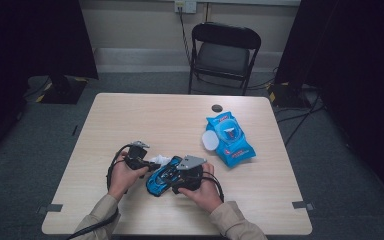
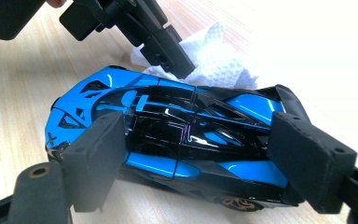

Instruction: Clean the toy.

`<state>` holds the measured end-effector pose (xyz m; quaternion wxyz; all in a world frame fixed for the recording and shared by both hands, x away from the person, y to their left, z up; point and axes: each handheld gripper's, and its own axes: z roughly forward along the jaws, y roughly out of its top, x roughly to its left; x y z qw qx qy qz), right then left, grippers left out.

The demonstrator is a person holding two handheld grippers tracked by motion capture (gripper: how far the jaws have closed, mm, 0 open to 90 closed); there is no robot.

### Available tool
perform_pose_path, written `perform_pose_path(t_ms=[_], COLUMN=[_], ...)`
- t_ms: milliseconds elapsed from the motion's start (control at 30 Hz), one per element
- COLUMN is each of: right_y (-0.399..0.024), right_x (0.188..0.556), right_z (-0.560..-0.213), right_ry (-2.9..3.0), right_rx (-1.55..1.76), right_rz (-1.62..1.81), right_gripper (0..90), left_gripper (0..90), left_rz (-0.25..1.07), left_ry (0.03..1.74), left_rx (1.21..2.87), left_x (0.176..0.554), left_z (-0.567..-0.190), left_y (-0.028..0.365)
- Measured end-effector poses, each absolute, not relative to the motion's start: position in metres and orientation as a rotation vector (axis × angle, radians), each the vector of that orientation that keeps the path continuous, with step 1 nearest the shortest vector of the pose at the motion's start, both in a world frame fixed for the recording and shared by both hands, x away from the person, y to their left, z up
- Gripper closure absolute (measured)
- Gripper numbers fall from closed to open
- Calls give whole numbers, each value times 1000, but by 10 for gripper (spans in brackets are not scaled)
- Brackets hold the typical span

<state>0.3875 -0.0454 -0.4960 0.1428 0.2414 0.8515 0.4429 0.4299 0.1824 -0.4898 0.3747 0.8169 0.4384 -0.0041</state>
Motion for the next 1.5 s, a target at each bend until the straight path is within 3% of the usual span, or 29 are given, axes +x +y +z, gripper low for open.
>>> perform_pose_path(t_ms=[1500], right_y=[-45], right_x=[389], right_z=[-495], right_ry=[2473], right_rx=[693], right_rz=[1266], right_gripper=[193], left_gripper=[857], left_rz=[5], left_ry=[1101], left_rx=[2182], left_x=[397], left_z=[-482], left_y=[219])
